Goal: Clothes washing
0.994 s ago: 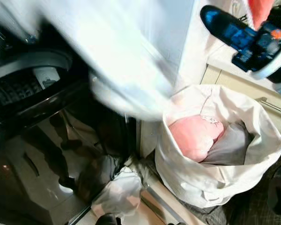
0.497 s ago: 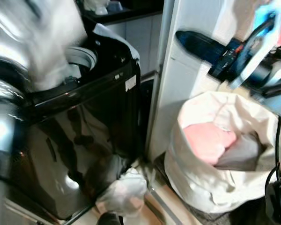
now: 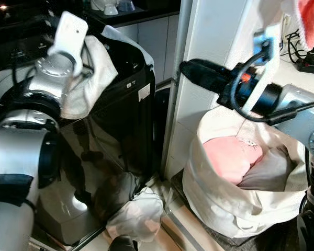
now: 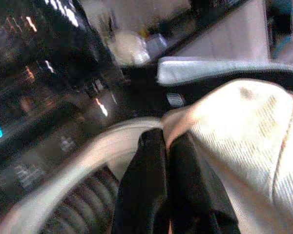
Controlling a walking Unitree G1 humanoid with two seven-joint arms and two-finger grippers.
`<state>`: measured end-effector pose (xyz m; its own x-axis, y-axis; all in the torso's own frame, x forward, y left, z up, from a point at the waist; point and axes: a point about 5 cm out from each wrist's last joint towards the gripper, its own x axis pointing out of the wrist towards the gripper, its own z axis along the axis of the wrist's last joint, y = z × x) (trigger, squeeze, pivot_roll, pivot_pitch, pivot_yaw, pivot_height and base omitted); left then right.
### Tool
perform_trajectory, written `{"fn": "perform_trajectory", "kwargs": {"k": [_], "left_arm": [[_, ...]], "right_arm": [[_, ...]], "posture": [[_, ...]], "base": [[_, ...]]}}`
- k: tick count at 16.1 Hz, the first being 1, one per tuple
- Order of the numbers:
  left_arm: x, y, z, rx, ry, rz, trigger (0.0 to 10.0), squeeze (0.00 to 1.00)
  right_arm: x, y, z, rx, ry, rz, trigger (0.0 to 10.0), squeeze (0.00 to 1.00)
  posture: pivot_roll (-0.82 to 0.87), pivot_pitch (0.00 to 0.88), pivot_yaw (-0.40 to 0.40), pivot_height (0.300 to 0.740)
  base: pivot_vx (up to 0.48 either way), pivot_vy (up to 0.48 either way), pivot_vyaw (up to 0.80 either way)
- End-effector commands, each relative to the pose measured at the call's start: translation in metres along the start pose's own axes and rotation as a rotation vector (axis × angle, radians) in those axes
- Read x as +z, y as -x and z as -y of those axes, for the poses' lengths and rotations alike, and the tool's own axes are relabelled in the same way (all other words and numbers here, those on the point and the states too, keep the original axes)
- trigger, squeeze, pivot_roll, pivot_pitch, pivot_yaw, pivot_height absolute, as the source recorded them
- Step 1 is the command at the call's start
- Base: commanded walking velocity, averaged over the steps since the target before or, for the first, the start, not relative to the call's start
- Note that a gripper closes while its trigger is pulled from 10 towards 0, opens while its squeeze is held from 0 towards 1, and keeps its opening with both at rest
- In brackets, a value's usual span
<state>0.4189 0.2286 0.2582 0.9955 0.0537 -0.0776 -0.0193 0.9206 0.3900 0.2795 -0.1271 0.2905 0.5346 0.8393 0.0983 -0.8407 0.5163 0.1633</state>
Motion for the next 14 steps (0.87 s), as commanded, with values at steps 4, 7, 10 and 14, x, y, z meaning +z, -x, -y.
{"fn": "perform_trajectory", "kwargs": {"k": [4, 7, 10, 14], "left_arm": [[0.004, 0.001, -0.010, 0.043, 0.013, 0.019, 10.0, 1.00], [0.042, 0.005, -0.027, 0.071, -0.175, 0.115, 10.0, 1.00], [0.062, 0.010, -0.046, 0.157, -0.358, 0.142, 10.0, 1.00], [0.064, 0.014, -0.061, 0.197, -0.372, 0.113, 10.0, 1.00]], "right_arm": [[-0.013, 0.000, -0.001, -0.024, -0.003, -0.085, 10.0, 0.00], [-0.022, -0.002, -0.002, -0.023, 0.010, -0.140, 10.0, 0.00], [-0.028, -0.009, 0.003, -0.061, 0.003, -0.158, 10.0, 0.00], [-0.032, -0.010, 0.014, -0.156, 0.005, -0.178, 10.0, 0.00]], "posture": [[0.06, 0.000, 0.017, 0.740], [0.07, 0.000, 0.007, 0.740], [0.08, 0.000, -0.004, 0.740], [0.08, 0.000, -0.002, 0.740]], "base": [[0.000, 0.000, 0.00], [0.000, 0.000, 0.00], [0.000, 0.000, 0.00], [0.000, 0.000, 0.00]]}}
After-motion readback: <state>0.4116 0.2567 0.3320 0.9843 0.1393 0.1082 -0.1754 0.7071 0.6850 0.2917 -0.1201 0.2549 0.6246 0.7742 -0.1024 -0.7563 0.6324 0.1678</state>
